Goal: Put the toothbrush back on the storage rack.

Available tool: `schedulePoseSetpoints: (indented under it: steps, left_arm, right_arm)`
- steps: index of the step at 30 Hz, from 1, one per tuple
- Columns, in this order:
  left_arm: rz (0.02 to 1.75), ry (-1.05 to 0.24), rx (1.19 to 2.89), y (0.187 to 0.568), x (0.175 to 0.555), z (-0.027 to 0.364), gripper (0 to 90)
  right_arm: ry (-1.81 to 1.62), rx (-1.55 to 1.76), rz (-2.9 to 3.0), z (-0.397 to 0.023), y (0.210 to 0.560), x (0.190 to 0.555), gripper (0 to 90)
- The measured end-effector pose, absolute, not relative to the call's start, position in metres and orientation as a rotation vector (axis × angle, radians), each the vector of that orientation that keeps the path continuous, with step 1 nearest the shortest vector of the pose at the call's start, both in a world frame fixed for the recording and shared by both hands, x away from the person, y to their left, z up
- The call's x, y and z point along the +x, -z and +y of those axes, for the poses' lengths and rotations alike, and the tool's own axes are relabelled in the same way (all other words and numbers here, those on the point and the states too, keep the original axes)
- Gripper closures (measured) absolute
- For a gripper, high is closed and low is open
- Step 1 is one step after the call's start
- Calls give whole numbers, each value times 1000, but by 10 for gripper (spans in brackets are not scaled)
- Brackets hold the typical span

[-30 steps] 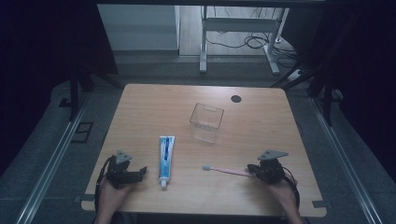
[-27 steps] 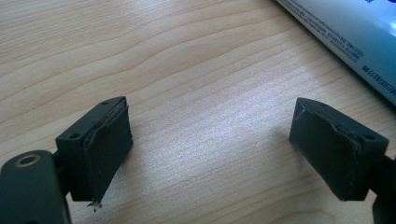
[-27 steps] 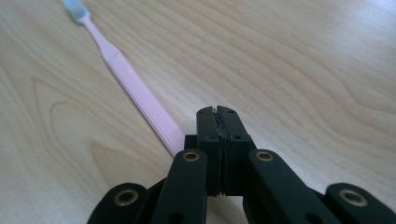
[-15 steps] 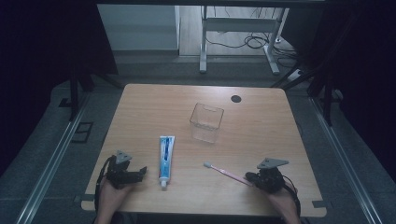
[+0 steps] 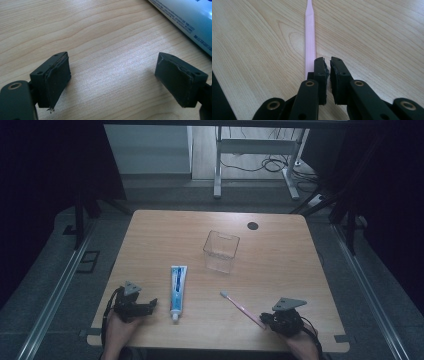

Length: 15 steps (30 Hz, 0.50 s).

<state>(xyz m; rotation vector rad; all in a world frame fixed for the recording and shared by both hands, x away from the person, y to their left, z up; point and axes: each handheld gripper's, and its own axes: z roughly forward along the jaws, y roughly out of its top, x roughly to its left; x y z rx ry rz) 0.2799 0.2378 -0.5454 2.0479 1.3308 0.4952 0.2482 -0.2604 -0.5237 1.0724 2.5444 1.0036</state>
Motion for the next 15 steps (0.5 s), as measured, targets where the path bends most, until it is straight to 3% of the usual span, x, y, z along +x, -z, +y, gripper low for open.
schedulePoseSetpoints:
  steps: [15]
  left_arm:
    - [1331,-495,2048,545,280,238,129]
  right_arm:
    - [-874,1087,2638,-253,505,262,640]
